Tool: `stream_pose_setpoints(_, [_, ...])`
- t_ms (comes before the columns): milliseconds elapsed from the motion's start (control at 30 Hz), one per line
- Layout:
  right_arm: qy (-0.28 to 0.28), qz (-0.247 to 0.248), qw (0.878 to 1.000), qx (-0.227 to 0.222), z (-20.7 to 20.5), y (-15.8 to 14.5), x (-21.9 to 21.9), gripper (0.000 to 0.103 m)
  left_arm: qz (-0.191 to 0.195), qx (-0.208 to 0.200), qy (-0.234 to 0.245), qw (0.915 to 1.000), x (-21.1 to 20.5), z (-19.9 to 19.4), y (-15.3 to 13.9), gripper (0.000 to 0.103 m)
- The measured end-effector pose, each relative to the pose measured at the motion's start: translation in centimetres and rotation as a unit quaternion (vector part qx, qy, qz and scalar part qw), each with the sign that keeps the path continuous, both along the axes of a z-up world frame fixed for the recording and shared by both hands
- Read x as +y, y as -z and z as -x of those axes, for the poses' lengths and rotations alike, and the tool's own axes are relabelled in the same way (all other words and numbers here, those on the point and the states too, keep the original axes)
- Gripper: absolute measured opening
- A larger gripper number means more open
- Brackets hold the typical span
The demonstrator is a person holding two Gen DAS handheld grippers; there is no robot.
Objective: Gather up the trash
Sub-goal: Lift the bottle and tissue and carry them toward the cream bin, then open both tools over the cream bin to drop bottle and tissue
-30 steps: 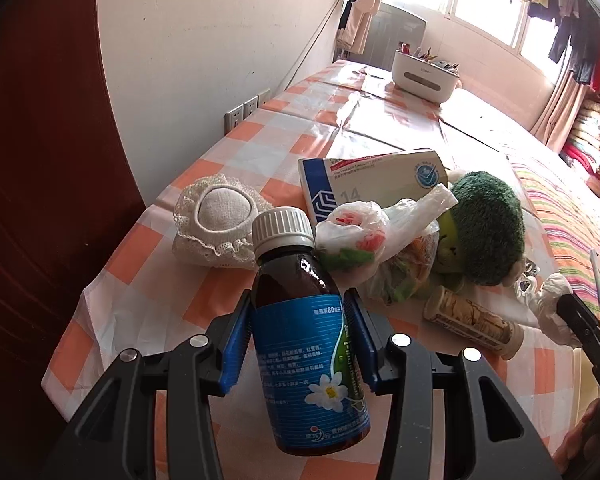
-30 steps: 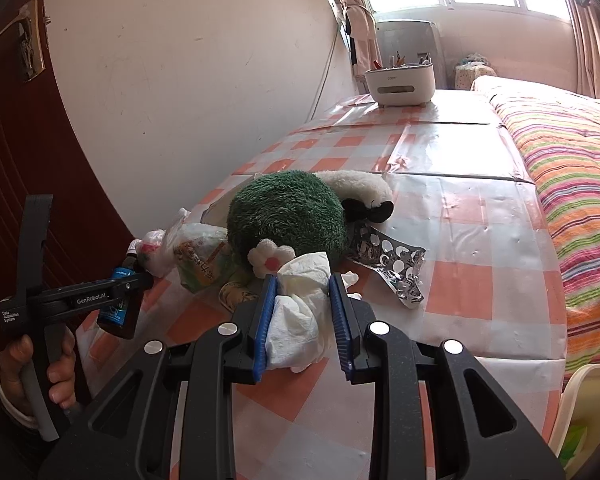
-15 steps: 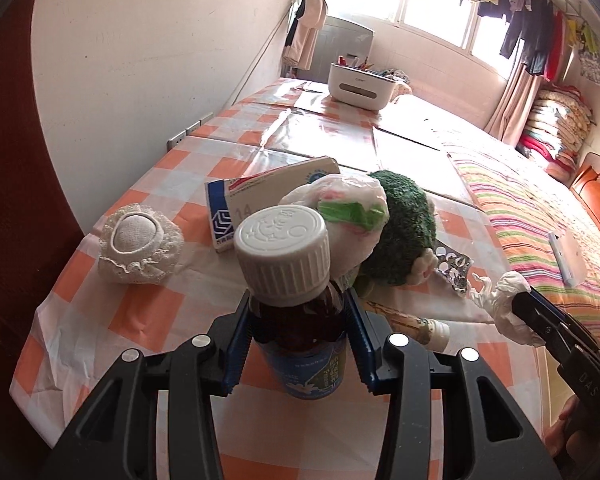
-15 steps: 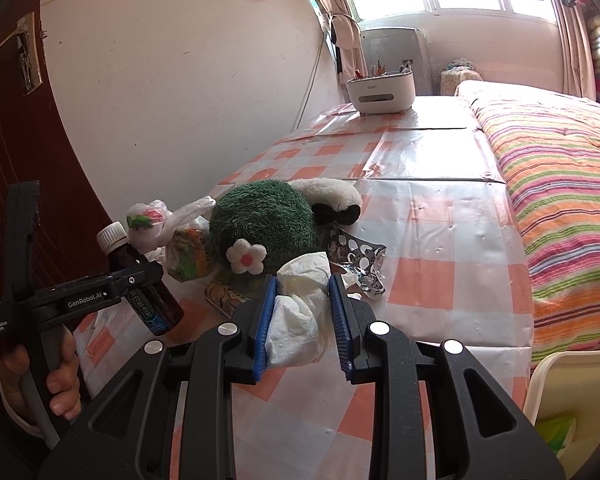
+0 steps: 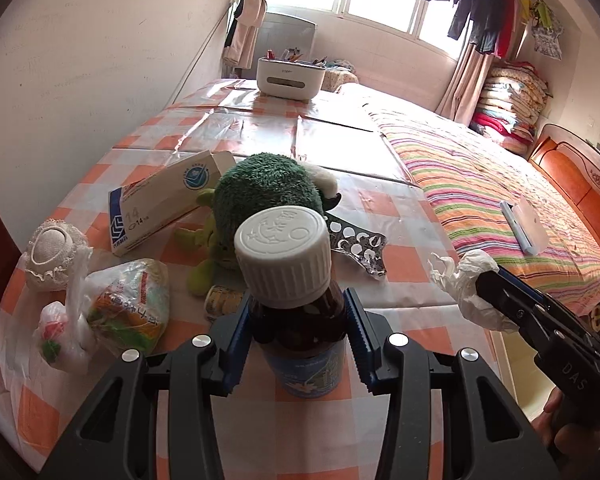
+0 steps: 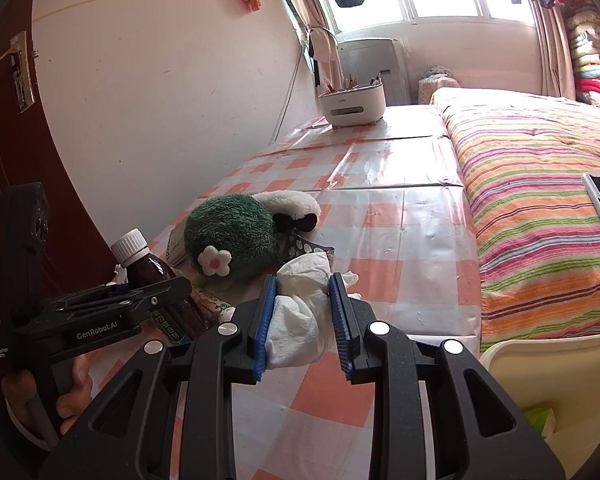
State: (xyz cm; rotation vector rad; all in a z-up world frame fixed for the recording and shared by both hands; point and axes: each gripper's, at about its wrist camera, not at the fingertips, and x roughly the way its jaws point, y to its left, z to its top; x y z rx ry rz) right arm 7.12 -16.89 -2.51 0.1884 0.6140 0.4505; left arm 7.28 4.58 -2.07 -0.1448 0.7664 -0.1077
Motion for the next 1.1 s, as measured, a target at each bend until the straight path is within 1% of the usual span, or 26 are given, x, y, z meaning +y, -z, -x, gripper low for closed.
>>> stream_pose_setpoints(167, [0.018,-0.001,1.0,-0.002,0.6,-0.1,-1.8,0.026,0.005,0.002,0.023,0.9997,-2.0,-0.2,0.1,0.043])
stream_pose_setpoints(433, [0.051,-0.007,0.999,-0.007,1.6,-0.4,-4.7,0.026,0.018,-0.011,0.054,0.9983,-4.8,0.0,-0.1,0.042])
stream_pose_setpoints(767, [0.087,-0.007,0.996,-0.015,2.9,-0.7,-7.6,0.026,0.058,-0.03,0.102,0.9927,-7.9,0.2,-0.7,0.042])
stream_pose_setpoints(933, [0.116,0.003,0.993,-0.022,3.6,-0.8,-9.3,0.026,0.058,-0.039,0.122,0.9901,-10.0,0.6,-0.9,0.042])
stream_pose_setpoints(1100, [0.147,0.005,0.989,-0.011,4.3,-0.3,-11.2,0.028,0.065,-0.036,0.141,0.9872,-11.6,1.1,-0.9,0.043])
